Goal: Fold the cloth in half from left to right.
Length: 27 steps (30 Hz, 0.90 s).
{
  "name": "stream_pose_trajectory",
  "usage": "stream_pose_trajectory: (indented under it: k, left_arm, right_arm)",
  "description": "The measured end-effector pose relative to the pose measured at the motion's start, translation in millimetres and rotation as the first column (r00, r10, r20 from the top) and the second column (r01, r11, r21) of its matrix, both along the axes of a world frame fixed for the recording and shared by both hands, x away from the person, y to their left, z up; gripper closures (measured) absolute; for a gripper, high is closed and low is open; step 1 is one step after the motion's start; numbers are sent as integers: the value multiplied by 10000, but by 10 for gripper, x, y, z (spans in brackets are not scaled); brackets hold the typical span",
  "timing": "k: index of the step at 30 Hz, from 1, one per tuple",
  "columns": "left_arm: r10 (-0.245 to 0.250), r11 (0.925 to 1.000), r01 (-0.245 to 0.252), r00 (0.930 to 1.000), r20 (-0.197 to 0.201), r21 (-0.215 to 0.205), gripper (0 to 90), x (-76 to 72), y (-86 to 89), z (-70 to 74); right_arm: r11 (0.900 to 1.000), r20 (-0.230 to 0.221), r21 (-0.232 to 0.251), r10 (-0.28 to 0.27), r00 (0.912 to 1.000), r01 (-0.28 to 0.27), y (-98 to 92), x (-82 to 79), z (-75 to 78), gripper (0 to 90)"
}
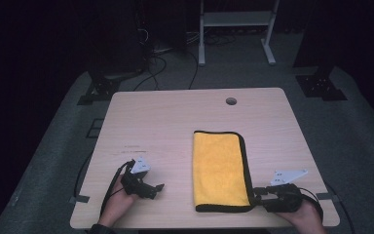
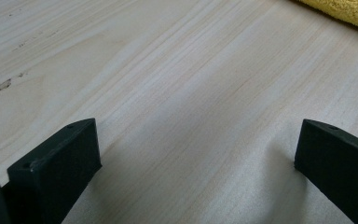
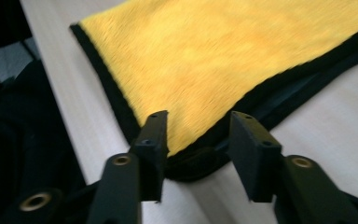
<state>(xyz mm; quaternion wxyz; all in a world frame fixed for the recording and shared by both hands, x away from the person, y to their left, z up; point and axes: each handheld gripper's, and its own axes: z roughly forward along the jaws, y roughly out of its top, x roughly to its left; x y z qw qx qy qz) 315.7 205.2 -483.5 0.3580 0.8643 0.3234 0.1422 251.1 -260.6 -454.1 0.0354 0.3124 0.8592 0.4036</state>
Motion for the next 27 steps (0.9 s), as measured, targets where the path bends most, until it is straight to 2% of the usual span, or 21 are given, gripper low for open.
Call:
stream_pose_trajectory:
  k: [4,9,12,19,27]
  left_arm:
    - [-6,10000,6,10000,0,2,0,0,0,0]
    - [-7,10000,7,10000,5,3,0,0,0,0]
    - [-6,10000,6,10000,4,1,0,0,0,0]
    - [-50,10000,50,10000,22,2,0,7,-4,-1]
    - [-62,10000,62,10000,-3,26,0,7,-3,0]
  right_arm:
    - [9991,355,316,-295,9989,284,-31,97,47,480]
    - [9935,717,977,-651,9953,580,-80,188,155,429]
    - [9921,888,999,-850,9924,760,-92,247,189,398]
    - [9893,1006,893,-1245,9871,1157,-84,540,227,365]
    - [9909,1223,748,-1205,9852,1119,-31,890,277,346]
